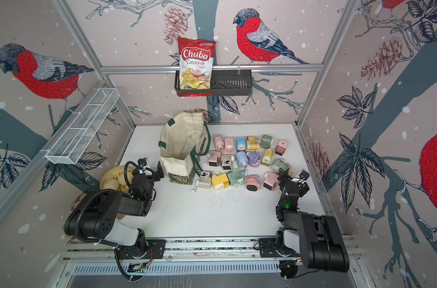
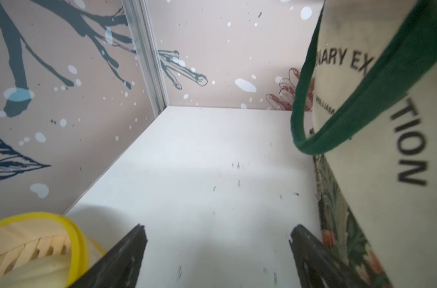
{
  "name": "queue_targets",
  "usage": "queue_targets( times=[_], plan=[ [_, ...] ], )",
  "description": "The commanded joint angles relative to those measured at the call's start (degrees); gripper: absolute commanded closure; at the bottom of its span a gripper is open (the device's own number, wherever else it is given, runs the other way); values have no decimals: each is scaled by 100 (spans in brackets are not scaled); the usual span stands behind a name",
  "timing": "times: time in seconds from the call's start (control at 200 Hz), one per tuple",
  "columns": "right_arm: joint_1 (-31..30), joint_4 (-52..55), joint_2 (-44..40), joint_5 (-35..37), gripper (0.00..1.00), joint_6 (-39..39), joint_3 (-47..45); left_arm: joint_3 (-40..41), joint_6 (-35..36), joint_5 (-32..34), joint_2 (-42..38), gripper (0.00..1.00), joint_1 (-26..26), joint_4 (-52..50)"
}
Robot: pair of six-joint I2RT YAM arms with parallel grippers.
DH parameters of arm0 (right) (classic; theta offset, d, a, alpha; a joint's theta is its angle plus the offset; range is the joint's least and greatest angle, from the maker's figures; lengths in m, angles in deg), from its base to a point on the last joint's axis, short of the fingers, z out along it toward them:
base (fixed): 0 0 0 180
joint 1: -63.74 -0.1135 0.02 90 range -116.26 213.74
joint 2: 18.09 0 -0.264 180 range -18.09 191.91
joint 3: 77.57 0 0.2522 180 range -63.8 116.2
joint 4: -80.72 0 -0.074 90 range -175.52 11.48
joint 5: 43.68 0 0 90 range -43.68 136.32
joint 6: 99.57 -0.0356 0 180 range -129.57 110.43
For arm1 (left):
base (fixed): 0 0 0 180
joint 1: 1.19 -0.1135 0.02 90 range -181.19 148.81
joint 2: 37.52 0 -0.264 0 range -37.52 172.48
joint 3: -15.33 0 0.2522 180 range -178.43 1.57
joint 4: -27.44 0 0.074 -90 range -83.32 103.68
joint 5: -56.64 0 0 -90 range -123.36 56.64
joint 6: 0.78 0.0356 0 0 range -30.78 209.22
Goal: Take out the pencil sharpeners from the tote bags
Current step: Reset both arms
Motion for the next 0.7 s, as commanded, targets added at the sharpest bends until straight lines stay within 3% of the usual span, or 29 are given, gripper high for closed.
queue_targets(
  times=[0.0, 0.04, 0.165, 0.24, 0.32, 0.38, 0.695],
  plan=[
    [-213, -1535, 566, -634, 7, 538, 183, 253, 295, -450, 142, 7, -3, 1143],
    [-381, -1304, 636, -294, 8, 622, 353, 272, 323, -549, 107, 8, -2, 1089],
    [-421, -104, 772, -384, 7, 704, 1051, 132, 316, -516, 114, 8, 3, 845],
    [-457, -125, 792, -349, 7, 737, 1058, -59, 255, -511, 127, 3, -48, 504],
    [-477, -132, 776, -330, 4, 733, 1043, -442, -51, -951, 133, 2, -382, -217],
    [-484, -162, 761, -324, 0, 753, 1017, -428, -62, -1128, 115, 2, -453, -196],
    [-549, -176, 772, -233, 0, 792, 1024, -379, -32, -1014, 98, 2, -391, -116]
  ],
)
